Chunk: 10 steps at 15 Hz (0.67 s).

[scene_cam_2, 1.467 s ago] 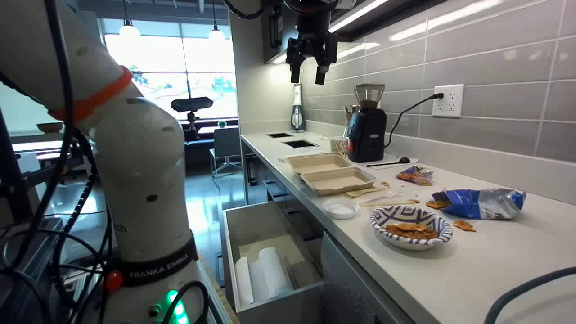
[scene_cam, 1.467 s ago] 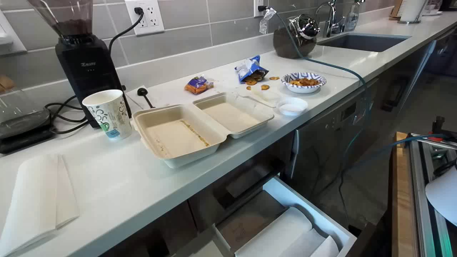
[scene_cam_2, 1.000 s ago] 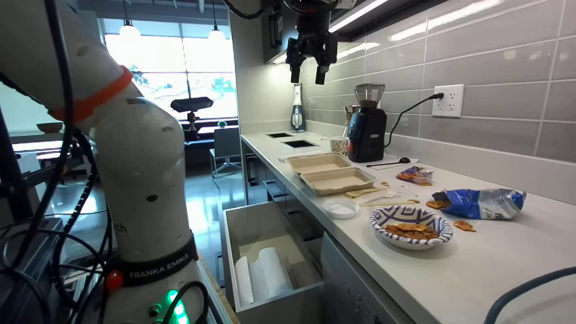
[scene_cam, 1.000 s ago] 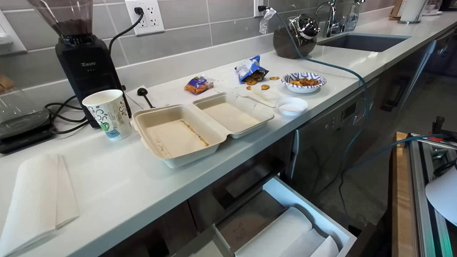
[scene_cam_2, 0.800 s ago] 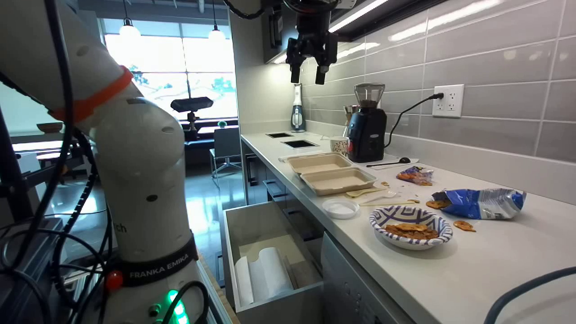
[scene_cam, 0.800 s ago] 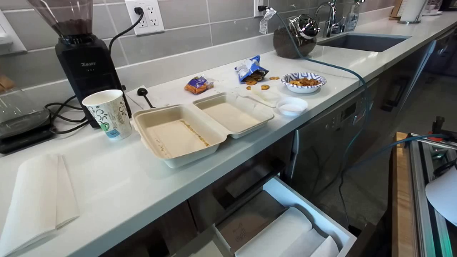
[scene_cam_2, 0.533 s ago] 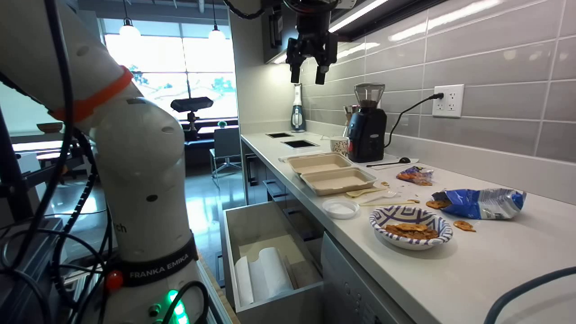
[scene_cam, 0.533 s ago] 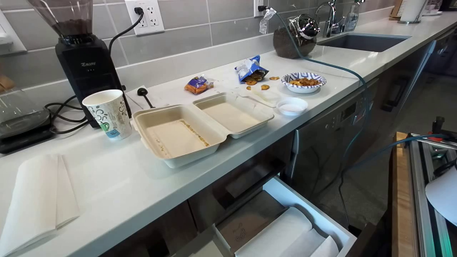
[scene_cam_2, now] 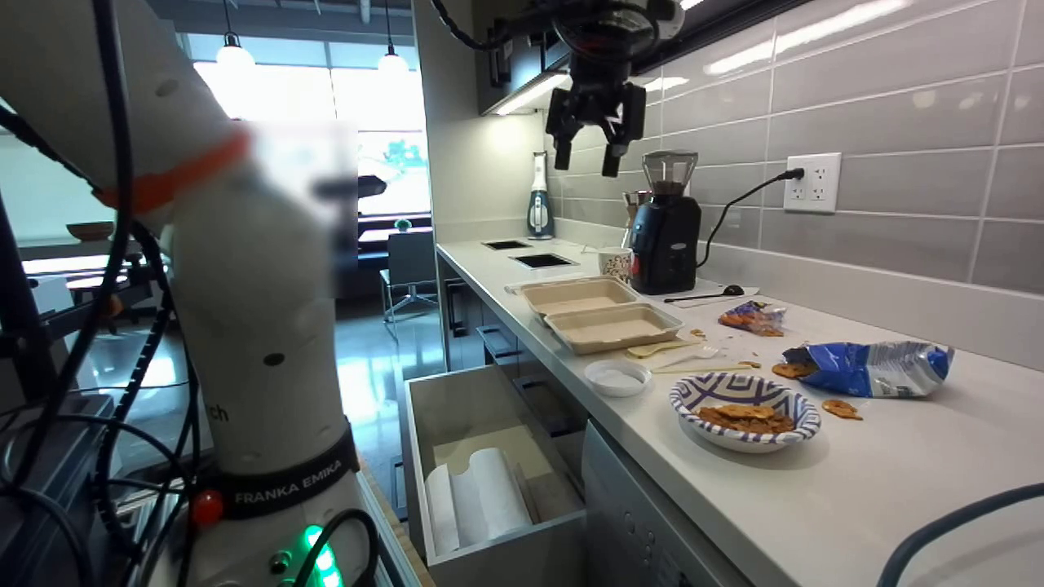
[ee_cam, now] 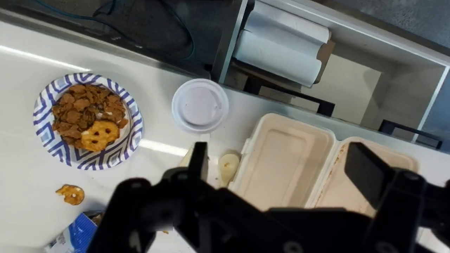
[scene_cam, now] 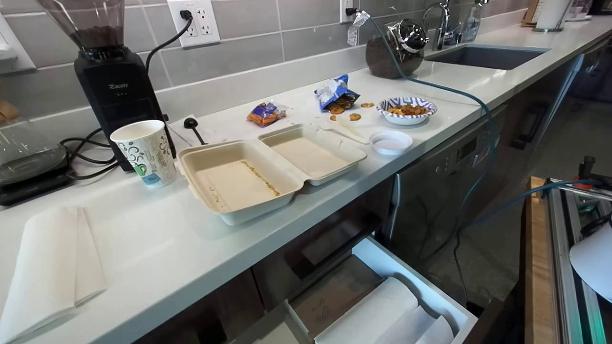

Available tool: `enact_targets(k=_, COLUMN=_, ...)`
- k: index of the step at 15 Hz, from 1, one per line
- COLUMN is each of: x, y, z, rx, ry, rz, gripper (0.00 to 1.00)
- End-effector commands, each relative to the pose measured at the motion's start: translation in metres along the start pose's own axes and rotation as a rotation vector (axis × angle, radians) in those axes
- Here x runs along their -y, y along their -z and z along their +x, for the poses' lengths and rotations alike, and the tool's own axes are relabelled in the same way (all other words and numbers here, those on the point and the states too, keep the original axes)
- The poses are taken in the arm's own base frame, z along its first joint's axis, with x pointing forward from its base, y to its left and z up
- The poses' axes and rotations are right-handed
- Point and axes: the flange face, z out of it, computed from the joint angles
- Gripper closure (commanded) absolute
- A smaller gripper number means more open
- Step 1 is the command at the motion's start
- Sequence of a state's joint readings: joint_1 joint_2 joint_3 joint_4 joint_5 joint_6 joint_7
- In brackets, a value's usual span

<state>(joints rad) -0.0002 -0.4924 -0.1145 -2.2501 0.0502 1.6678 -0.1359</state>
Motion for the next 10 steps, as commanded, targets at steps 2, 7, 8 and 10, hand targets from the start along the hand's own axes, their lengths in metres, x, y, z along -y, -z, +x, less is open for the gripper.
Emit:
enact_targets(k=2, x=-0.051, y=-0.045, z=0.049, rx=0.033, ry=0.130, rz=-0.066, gripper=0.00)
enact_targets(k=7, x=-0.087, y=-0.068, z=0.047, rx=0.034, ry=0.278, rz=-0.157, gripper=0.00)
enact_targets(k=8, x=-0.076, y=-0.064, z=0.052, rx=0.044, ry=0.226, rz=-0.143, gripper=0.00)
enact_targets(k=10, x=-0.084, y=-0.065, z=0.051, rx=0.038, ry=0.248, rz=-0.142, gripper=0.00)
